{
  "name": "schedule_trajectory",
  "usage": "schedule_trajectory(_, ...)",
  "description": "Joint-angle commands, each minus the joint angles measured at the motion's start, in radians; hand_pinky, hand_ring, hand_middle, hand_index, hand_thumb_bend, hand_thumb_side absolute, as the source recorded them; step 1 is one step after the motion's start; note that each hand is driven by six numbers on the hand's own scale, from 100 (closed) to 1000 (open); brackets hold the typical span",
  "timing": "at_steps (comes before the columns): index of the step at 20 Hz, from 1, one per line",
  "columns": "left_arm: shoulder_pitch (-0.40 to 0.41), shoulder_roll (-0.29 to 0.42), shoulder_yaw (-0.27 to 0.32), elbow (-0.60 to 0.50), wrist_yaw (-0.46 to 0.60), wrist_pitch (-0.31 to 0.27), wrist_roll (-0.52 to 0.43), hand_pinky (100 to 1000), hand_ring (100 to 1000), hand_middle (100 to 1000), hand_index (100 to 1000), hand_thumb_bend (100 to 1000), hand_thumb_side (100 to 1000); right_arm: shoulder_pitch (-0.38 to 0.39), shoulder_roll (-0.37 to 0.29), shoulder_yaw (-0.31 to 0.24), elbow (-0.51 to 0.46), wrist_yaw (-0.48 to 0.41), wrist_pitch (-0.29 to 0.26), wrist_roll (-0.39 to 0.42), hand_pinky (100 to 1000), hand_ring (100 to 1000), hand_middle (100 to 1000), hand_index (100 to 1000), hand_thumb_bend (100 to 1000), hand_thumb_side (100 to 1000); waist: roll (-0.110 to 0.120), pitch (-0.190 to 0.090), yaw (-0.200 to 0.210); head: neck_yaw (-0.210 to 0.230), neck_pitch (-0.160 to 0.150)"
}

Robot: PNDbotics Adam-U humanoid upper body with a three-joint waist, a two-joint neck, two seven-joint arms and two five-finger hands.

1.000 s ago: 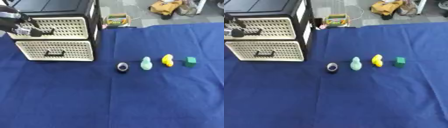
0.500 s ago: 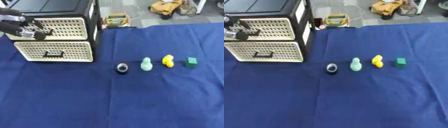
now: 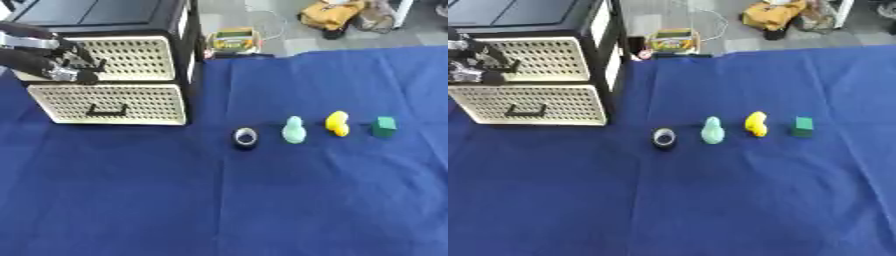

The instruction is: Pick up objects from table and place into drawer.

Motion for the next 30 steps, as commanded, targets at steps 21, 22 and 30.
schedule_trajectory(21, 0.01, 0.024, -0.011, -0.006, -0.022, -0.045, -0.034, 100, 100, 100, 801, 597, 1000, -0.015, -0.01, -0.01, -0.015, 0.003, -0.003, -0.005, 612, 538, 526, 766, 362, 935, -0.011, -0.022, 0.004, 0.007, -0.008)
schedule_trajectory(22, 0.016, 0.029, -0.01, -0.01, -0.02, -0.041, -0.034, 100, 100, 100, 798, 599, 1000, -0.014, -0.01, -0.01, -0.015, 0.003, -0.003, -0.006, 612, 538, 526, 766, 361, 935, -0.012, -0.022, 0.005, 0.006, -0.009)
schedule_trajectory(30, 0.057, 0.062, -0.015, -0.049, -0.002, -0.035, -0.034, 100, 100, 100, 784, 581, 1000, -0.015, -0.007, -0.014, -0.015, 0.003, -0.003, -0.013, 613, 539, 527, 767, 361, 939, -0.021, -0.024, 0.009, 0.006, -0.013)
